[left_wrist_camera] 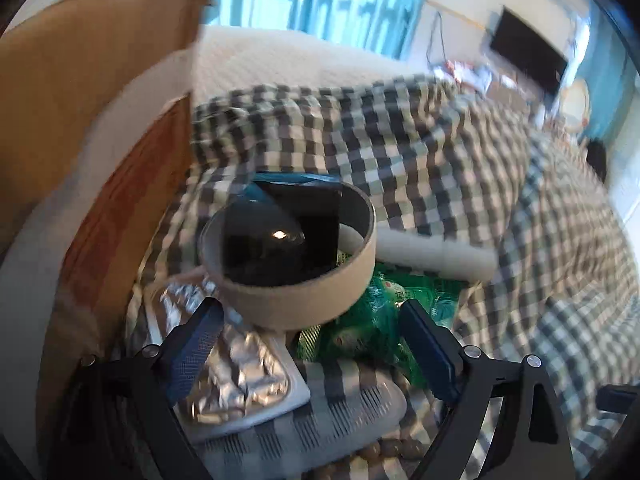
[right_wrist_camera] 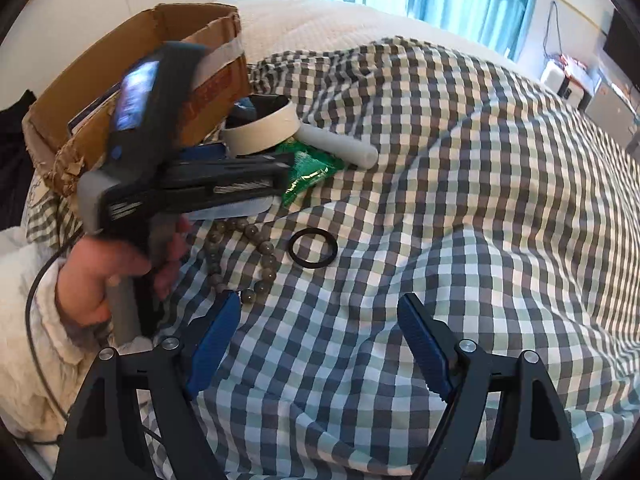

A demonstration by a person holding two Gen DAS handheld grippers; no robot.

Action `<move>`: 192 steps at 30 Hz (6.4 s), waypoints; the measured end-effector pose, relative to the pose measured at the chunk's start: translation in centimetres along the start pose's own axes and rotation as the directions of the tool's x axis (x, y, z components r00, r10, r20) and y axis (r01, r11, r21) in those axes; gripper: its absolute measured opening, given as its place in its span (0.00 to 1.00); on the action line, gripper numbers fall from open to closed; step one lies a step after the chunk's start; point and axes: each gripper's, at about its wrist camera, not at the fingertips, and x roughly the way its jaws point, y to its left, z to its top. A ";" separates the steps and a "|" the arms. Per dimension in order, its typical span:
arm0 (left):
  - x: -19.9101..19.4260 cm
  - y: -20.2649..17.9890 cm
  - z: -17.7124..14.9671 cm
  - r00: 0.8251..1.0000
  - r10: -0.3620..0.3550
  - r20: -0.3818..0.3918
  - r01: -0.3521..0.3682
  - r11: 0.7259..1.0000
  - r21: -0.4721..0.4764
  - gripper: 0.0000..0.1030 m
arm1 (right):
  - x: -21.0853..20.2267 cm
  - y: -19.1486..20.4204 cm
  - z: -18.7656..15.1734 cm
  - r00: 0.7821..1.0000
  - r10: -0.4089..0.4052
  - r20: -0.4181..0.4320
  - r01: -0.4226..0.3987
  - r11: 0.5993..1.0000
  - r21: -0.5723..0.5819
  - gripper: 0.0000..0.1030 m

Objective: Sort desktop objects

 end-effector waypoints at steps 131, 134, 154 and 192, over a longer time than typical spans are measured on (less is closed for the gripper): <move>-22.6 14.4 4.4 0.922 0.182 0.341 -0.124 0.975 -0.187 1.00 | -4.9 13.0 11.5 0.937 0.240 0.255 -0.252 0.968 0.017 0.54; -23.0 13.0 4.1 0.934 0.144 0.328 -0.097 0.983 -0.156 1.00 | -7.1 10.8 9.7 0.945 0.180 0.273 -0.193 0.981 0.022 0.57; -10.6 -5.8 -5.7 0.986 -0.074 -0.150 0.104 0.975 0.198 1.00 | -6.8 -3.4 0.1 0.988 0.061 0.144 -0.088 0.978 0.190 0.72; -8.1 -4.4 -2.5 0.993 0.068 0.093 -0.067 0.998 -0.023 0.58 | 3.9 -1.3 8.7 0.993 0.030 0.113 -0.002 0.970 -0.241 0.45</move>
